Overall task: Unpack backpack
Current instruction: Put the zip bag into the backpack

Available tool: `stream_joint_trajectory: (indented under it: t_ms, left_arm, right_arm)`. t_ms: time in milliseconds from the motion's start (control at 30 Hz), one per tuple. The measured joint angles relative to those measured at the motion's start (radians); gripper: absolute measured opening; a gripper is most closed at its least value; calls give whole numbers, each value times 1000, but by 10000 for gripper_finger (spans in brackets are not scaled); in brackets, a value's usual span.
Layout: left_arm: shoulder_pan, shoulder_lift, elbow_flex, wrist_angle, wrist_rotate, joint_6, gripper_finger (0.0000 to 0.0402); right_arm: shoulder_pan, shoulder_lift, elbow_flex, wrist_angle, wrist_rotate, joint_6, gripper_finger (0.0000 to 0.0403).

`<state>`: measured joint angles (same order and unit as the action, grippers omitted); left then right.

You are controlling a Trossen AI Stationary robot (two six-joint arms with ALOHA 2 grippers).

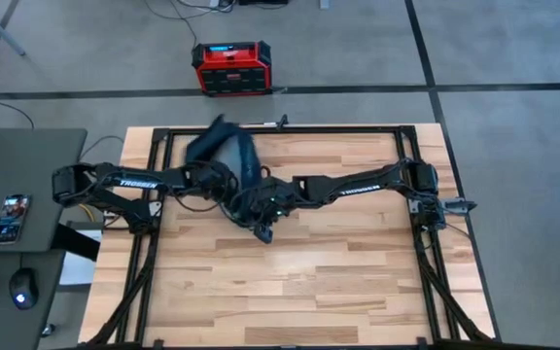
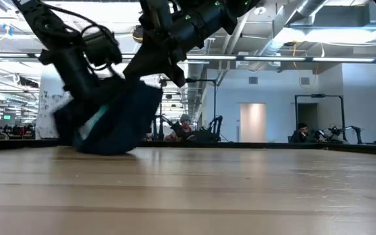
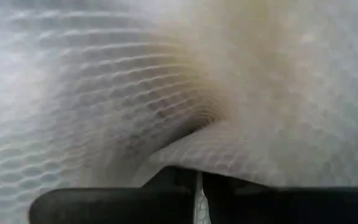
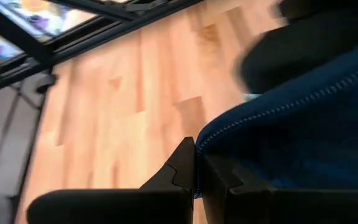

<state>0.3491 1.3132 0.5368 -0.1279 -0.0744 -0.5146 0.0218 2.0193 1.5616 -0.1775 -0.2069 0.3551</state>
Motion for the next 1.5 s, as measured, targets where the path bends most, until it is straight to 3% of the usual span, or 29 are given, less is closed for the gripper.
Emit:
stream_joint_trajectory:
  t_ms: [133,333,667,1033,1233,1500]
  left_arm:
    - [16,0,1,171,7,-44,0]
    - [-5,0,3,307,153,-60,0]
    - [-147,-2,5,294,161,90,10]
    - [-145,161,17,288,114,116,149]
    - [-141,84,69,150,154,148,156]
    - [-146,-56,104,18,115,428,149]
  right_arm:
    - [13,0,0,-6,-33,4,0]
    - [14,-1,0,-29,-53,3,0]
    - [5,-1,0,-29,-53,-16,6]
    - [9,2,-2,-29,-31,-15,72]
    - [11,-15,-2,-26,-30,-24,101]
    - [5,-109,0,-46,-31,-151,104]
